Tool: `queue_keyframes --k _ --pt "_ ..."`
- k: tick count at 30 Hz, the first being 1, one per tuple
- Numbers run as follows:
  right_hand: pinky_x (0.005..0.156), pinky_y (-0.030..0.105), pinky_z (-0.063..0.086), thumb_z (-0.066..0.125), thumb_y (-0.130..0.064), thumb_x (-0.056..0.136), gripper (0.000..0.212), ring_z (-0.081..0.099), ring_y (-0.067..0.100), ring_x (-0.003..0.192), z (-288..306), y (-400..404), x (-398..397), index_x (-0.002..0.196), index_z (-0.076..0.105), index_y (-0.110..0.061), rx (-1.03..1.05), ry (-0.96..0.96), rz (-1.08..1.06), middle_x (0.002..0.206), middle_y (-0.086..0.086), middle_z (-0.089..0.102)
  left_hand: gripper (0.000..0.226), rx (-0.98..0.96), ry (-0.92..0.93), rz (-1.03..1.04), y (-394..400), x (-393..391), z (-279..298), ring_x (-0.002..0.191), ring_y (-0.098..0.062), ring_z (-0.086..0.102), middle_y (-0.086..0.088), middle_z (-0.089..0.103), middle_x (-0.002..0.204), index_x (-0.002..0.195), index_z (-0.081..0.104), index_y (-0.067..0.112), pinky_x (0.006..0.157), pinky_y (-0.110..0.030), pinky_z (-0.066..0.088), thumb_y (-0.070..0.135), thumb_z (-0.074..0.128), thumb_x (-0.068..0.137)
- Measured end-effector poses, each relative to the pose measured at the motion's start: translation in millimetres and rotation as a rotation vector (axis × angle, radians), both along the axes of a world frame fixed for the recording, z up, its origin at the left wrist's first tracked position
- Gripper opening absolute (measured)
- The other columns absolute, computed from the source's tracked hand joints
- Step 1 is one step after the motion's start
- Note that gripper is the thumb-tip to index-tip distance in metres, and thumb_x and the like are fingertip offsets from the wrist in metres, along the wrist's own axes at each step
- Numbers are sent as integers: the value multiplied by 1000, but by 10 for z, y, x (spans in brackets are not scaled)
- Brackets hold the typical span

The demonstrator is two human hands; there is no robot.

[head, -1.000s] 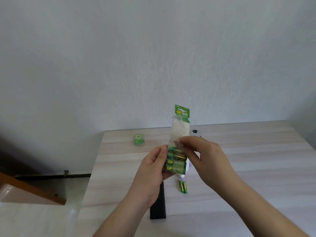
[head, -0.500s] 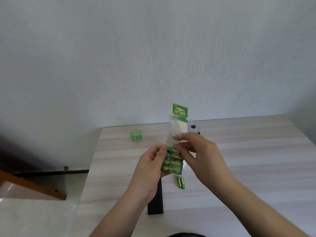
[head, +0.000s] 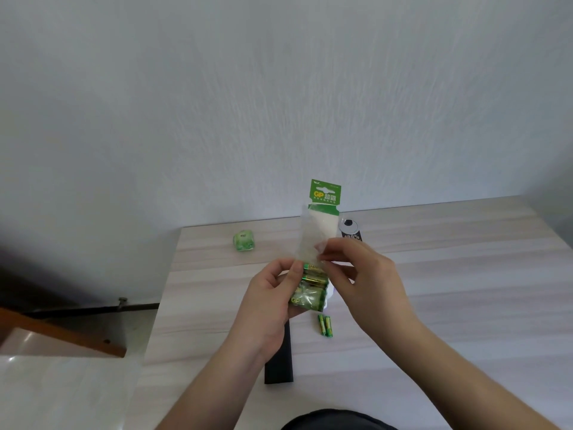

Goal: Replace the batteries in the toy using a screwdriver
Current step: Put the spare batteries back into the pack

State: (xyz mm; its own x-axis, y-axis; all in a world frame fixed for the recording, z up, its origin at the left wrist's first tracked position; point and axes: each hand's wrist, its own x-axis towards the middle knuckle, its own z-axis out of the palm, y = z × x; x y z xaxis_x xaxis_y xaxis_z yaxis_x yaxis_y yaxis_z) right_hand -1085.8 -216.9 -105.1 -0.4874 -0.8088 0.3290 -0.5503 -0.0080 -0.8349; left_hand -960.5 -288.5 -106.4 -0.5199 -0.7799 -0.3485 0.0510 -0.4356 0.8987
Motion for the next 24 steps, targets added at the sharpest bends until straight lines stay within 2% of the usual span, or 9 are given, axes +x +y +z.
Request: queue_keyframes --k 7,11,15,19,21,24 --pt "77 10 51 66 -3 87 22 64 -3 91 -65 -13 -52 103 68 -18 33 -15 1 95 -10 68 14 25 -6 21 -8 -59 -92 69 -19 68 -10 72 83 96 64 6 56 -28 55 18 55 94" --pt "79 12 52 66 -3 87 23 68 0 89 -19 4 -102 95 66 -25 17 -268 50 90 -11 71 16 50 6 31 -33 -95 -116 66 -17 68 -9 72 81 96 64 5 54 -27 55 16 52 96" --pt "71 17 53 56 -8 93 24 68 3 79 -59 69 -204 89 66 -30 -40 -391 -78 83 -13 71 18 103 11 43 -68 -72 -179 69 -19 70 -11 73 86 100 63 3 57 -29 56 16 51 96" --pt "58 26 51 48 -12 98 22 61 13 66 -516 56 -315 92 66 -23 30 -579 -151 72 -5 66 20 141 20 61 -84 -32 -242 72 -20 71 -12 74 87 103 62 2 58 -30 57 16 50 96" --pt "56 31 47 46 -14 99 24 58 16 65 -887 34 -336 91 67 -22 139 -675 -186 70 -3 64 22 153 22 77 -95 -10 -262 74 -20 71 -12 74 89 104 62 1 59 -31 57 17 51 95" --pt "58 30 47 45 -15 99 26 57 15 64 -1425 19 -334 89 68 -21 337 -713 -213 77 4 64 23 161 16 98 -103 39 -295 79 -21 71 -15 73 95 106 62 1 61 -32 58 18 51 95"
